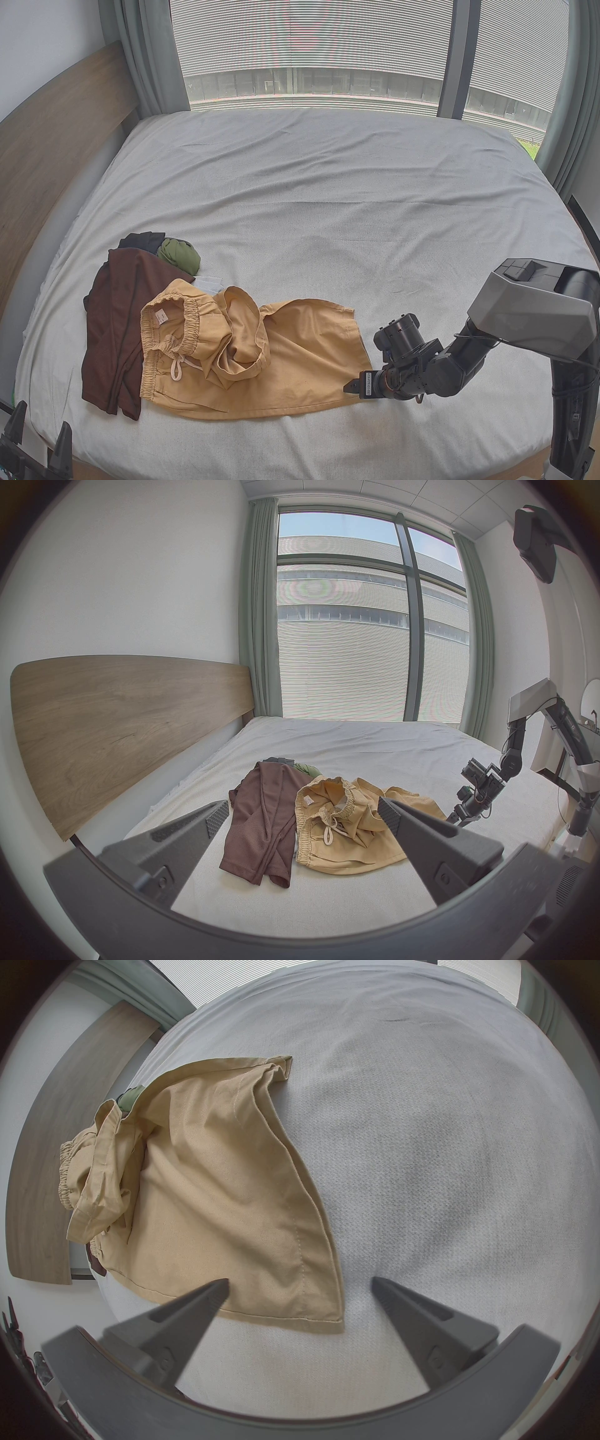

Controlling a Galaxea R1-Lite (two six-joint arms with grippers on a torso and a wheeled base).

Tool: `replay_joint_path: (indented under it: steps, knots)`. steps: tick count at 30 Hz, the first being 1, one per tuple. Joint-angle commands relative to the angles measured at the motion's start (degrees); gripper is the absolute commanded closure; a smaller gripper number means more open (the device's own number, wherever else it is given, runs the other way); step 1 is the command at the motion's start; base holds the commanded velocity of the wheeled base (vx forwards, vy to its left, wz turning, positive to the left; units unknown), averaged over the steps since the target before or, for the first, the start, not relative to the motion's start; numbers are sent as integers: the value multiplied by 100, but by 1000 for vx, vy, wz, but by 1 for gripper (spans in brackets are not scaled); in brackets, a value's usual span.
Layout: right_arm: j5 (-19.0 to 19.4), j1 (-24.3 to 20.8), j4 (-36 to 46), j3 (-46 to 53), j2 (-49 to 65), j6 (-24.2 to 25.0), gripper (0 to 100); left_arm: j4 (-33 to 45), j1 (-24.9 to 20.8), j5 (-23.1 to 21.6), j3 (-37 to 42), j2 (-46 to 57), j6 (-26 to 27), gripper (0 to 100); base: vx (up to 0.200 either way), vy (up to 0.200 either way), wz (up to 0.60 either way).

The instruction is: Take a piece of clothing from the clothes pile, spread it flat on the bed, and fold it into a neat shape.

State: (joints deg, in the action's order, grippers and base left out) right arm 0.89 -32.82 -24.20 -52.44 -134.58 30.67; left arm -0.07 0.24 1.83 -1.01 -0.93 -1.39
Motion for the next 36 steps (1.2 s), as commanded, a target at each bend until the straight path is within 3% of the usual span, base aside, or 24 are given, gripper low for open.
replay_joint_path:
  steps: [1,14,21,36]
  knots:
    - [60,-5,-6,-38,-68,9,100,-1,2,2,101,75,-2,0,0,0,0]
    - [-1,30,20,138,187,-9,100,-1,2,2,101,75,-10,0,0,0,0]
    - [-247,179,56,410,345,-61,100,-1,2,2,101,75,-10,0,0,0,0]
    - [-168,214,3,481,301,-88,100,-1,2,2,101,75,-10,0,0,0,0]
